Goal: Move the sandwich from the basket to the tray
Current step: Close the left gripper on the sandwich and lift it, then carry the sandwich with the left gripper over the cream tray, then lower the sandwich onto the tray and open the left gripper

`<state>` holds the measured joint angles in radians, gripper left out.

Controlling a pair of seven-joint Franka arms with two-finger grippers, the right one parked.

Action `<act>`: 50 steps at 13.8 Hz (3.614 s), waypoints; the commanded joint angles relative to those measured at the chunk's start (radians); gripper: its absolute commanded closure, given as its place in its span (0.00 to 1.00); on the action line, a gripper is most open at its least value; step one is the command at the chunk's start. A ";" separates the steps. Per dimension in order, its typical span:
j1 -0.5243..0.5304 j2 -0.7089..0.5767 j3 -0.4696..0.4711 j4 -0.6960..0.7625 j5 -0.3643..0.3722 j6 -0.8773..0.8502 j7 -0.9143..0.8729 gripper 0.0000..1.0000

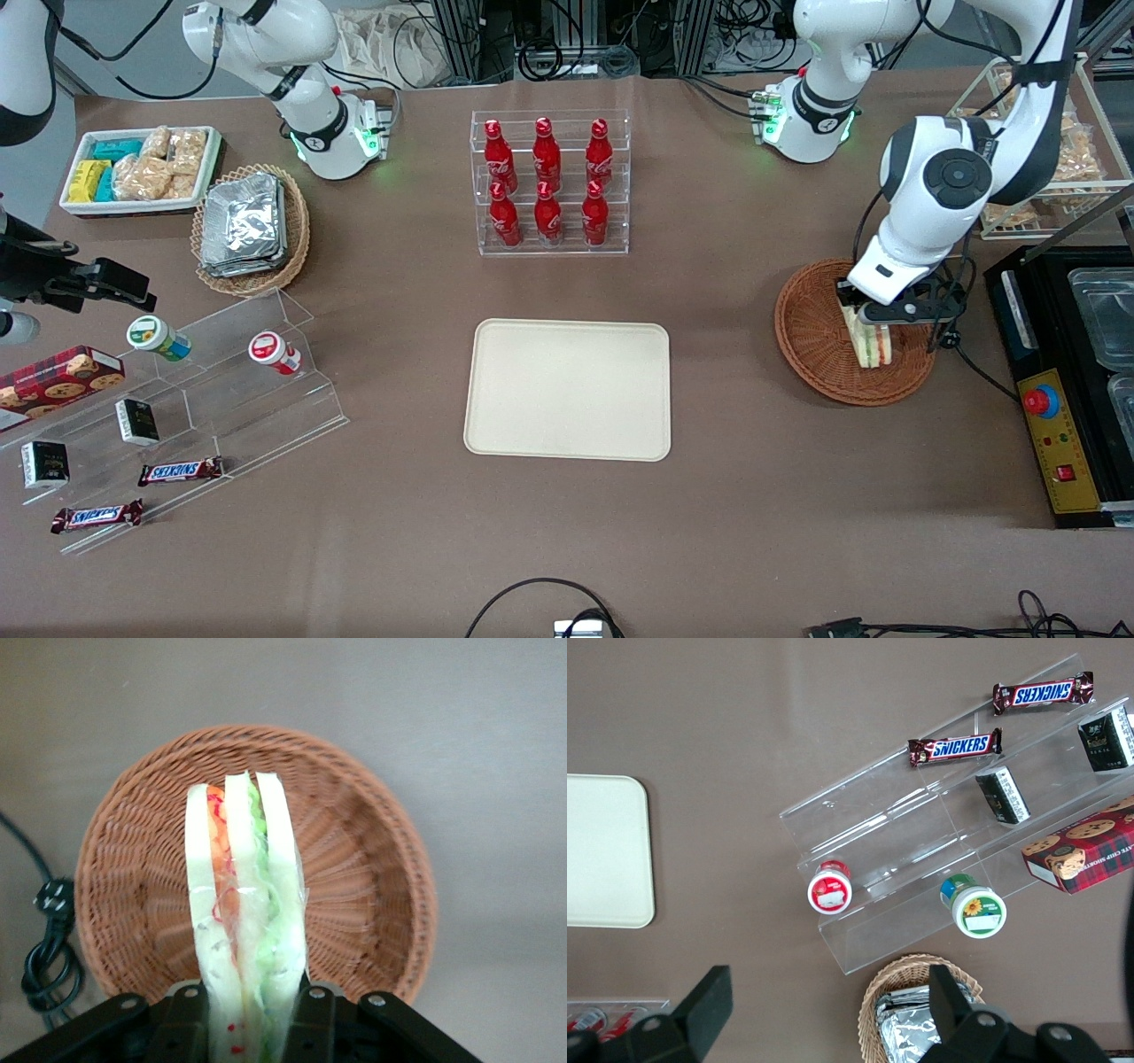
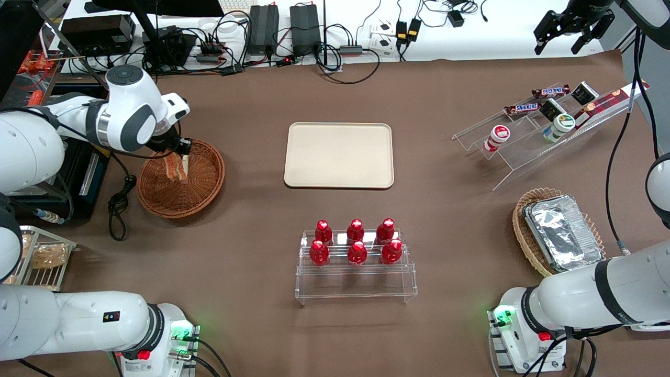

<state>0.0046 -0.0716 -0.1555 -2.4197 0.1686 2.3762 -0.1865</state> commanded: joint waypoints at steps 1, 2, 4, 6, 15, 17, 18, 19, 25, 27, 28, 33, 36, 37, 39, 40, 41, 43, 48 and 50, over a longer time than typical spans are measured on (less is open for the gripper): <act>-0.047 -0.024 0.002 0.043 -0.049 -0.032 0.076 0.70; -0.067 -0.019 0.002 0.066 -0.078 -0.032 0.094 0.70; -0.103 0.001 0.002 0.115 -0.130 -0.052 0.131 0.70; -0.141 0.033 0.002 0.200 -0.136 -0.145 0.130 0.69; -0.316 0.246 0.002 0.525 -0.149 -0.245 -0.131 0.69; -0.350 0.308 0.002 0.594 -0.144 -0.258 -0.188 0.69; -0.363 0.337 0.002 0.622 -0.143 -0.261 -0.200 0.69; -0.379 0.363 0.002 0.648 -0.141 -0.261 -0.212 0.69; -0.448 0.553 0.004 0.815 -0.126 -0.255 -0.261 0.69; -0.459 0.601 0.004 0.846 -0.087 -0.252 -0.284 0.69; -0.459 0.631 0.004 0.869 -0.074 -0.252 -0.298 0.67; -0.460 0.725 -0.013 0.918 -0.061 -0.201 -0.318 0.66; -0.460 0.766 -0.018 0.918 -0.061 -0.132 -0.317 0.66; -0.465 0.776 -0.018 0.918 -0.061 -0.117 -0.317 0.66; -0.526 0.793 -0.007 0.919 -0.055 -0.097 -0.318 0.66; -0.528 0.800 -0.007 0.919 -0.055 -0.085 -0.318 0.66; -0.531 0.800 -0.007 0.918 -0.055 -0.084 -0.321 0.66; -0.532 0.802 -0.007 0.913 -0.054 -0.084 -0.334 0.66; -0.532 0.811 -0.009 0.907 -0.025 -0.084 -0.347 0.62; -0.532 0.820 -0.009 0.904 -0.011 -0.086 -0.358 0.59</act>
<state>-0.5190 0.7280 -0.1694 -1.5365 0.1322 2.2934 -0.5162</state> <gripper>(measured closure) 0.617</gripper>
